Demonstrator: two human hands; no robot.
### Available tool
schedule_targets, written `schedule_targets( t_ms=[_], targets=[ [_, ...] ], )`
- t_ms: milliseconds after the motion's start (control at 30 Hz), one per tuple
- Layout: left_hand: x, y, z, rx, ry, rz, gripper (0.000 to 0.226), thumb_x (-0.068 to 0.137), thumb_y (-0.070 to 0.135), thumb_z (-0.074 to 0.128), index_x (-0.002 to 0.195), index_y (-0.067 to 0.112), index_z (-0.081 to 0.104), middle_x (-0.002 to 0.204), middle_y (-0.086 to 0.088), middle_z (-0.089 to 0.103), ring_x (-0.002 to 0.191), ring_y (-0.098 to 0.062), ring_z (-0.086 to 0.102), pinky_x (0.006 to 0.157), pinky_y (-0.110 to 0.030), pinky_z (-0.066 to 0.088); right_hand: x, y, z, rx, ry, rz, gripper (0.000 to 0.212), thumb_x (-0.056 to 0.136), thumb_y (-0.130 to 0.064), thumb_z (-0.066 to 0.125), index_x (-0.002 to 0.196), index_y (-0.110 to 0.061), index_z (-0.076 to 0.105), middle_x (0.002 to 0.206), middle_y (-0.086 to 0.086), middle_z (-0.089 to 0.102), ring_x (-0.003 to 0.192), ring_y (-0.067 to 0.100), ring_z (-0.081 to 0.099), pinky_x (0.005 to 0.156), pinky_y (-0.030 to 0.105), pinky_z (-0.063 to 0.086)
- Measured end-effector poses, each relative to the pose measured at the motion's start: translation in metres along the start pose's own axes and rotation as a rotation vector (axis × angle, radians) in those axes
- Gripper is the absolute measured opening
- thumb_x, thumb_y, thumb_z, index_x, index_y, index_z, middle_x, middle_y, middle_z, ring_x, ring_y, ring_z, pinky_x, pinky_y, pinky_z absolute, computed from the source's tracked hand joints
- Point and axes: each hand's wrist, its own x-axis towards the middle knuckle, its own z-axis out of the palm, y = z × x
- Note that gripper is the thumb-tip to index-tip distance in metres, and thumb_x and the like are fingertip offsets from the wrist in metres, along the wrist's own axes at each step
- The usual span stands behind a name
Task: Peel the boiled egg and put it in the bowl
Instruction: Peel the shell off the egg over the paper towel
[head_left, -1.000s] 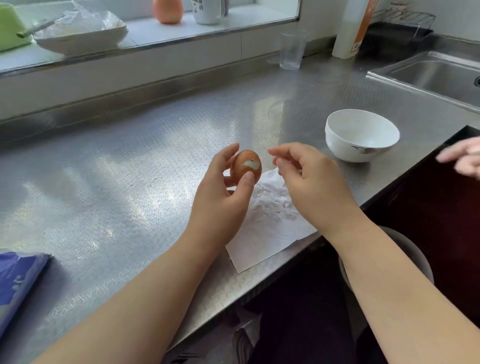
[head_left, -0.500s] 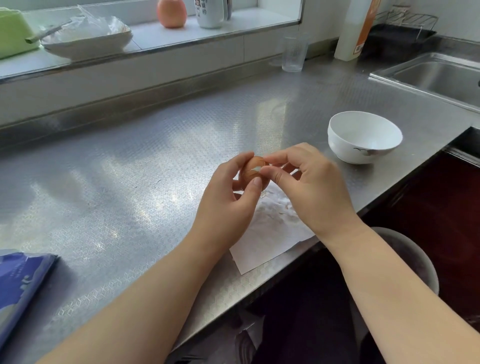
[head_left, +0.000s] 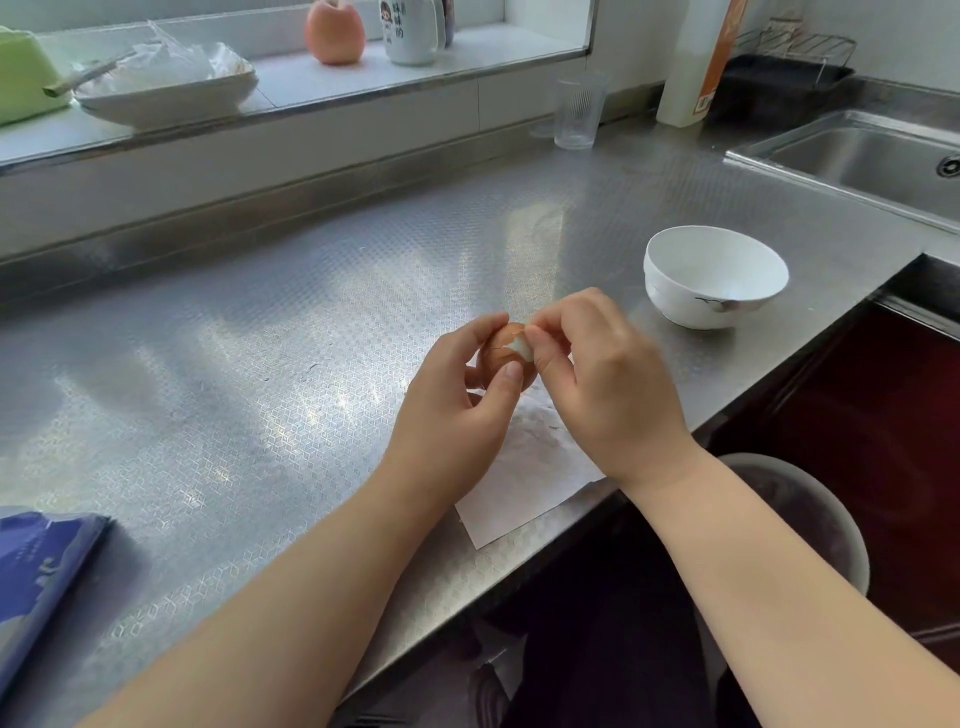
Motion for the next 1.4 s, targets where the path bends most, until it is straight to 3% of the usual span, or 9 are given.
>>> schedule_targets(
  t_ms=[100,267,500,567,667,867,1100,1267,1400],
  targets=[
    [-0.001,0.000,0.000,-0.007,0.008,0.000,0.041,0.096,0.019,0.062,0.136,0.026,0.056,0.127,0.006,0.062,0.099,-0.010,0.065,0.087,-0.017,0.051,-0.001,0.000,0.000,0.037,-0.001,0.027,0.013,0.093,-0.011,0.057,0.090,0.001,0.062,0.088,0.011,0.062,0.074,0.024,0.058,0.064,0.030,0.044],
    [0.002,-0.001,-0.001,-0.047,0.057,-0.017,0.041,0.096,0.018,0.061,0.135,0.026,0.055,0.130,0.008,0.061,0.100,-0.010,0.066,0.093,-0.039,0.056,-0.005,-0.001,-0.006,0.135,-0.031,0.112,0.011,0.094,-0.014,0.057,0.092,-0.004,0.060,0.087,0.001,0.061,0.076,0.015,0.056,0.065,0.031,0.044],
    [0.003,-0.002,-0.002,-0.129,0.119,0.001,0.039,0.096,0.016,0.062,0.129,0.035,0.054,0.124,0.011,0.063,0.101,-0.009,0.067,0.088,-0.028,0.057,-0.010,0.009,-0.016,0.168,-0.168,0.291,0.012,0.084,-0.028,0.071,0.081,-0.017,0.066,0.080,-0.008,0.065,0.074,0.009,0.059,0.067,0.021,0.045],
    [0.003,-0.001,-0.001,-0.136,0.117,0.015,0.040,0.096,0.015,0.062,0.126,0.039,0.053,0.115,0.019,0.064,0.097,-0.004,0.067,0.085,-0.024,0.057,-0.010,0.012,-0.016,0.140,-0.233,0.291,0.004,0.087,-0.021,0.067,0.086,-0.017,0.069,0.085,-0.006,0.066,0.079,0.009,0.060,0.070,0.014,0.042],
    [0.003,-0.001,0.000,-0.147,0.104,0.025,0.041,0.096,0.013,0.062,0.128,0.038,0.053,0.114,0.022,0.062,0.095,0.000,0.066,0.081,-0.018,0.056,-0.008,0.012,-0.017,0.177,-0.313,0.288,0.027,0.089,0.000,0.053,0.103,-0.016,0.071,0.098,-0.004,0.067,0.087,0.004,0.060,0.079,0.005,0.041],
    [0.001,-0.001,0.001,-0.167,0.053,0.026,0.046,0.095,0.012,0.064,0.131,0.038,0.051,0.122,0.016,0.062,0.101,-0.009,0.068,0.086,-0.024,0.057,-0.001,0.003,-0.014,0.429,-0.093,0.480,0.010,0.086,-0.031,0.068,0.095,-0.027,0.072,0.085,-0.016,0.071,0.078,-0.002,0.063,0.071,0.010,0.045],
    [0.000,-0.002,0.000,-0.201,0.024,0.046,0.046,0.092,0.008,0.068,0.128,0.033,0.055,0.130,0.002,0.063,0.104,-0.017,0.068,0.084,-0.021,0.055,0.002,-0.004,-0.008,0.567,-0.082,0.553,0.005,0.080,-0.030,0.074,0.081,-0.026,0.071,0.075,-0.012,0.072,0.071,-0.002,0.064,0.068,0.016,0.051],
    [0.001,-0.002,0.000,-0.199,0.015,0.048,0.045,0.091,0.009,0.069,0.127,0.033,0.056,0.128,0.005,0.064,0.103,-0.016,0.069,0.086,-0.023,0.055,0.001,-0.002,-0.008,0.454,-0.078,0.497,0.008,0.086,-0.029,0.068,0.082,-0.023,0.071,0.077,-0.011,0.070,0.072,-0.001,0.062,0.066,0.010,0.045],
    [0.001,-0.004,0.001,-0.190,0.015,0.041,0.044,0.091,0.010,0.070,0.126,0.034,0.058,0.125,0.011,0.064,0.102,-0.017,0.069,0.088,-0.028,0.056,-0.002,-0.005,-0.006,0.283,-0.014,0.362,0.014,0.089,-0.025,0.063,0.082,-0.014,0.068,0.081,-0.006,0.067,0.076,0.008,0.061,0.068,0.019,0.047]
  ],
)
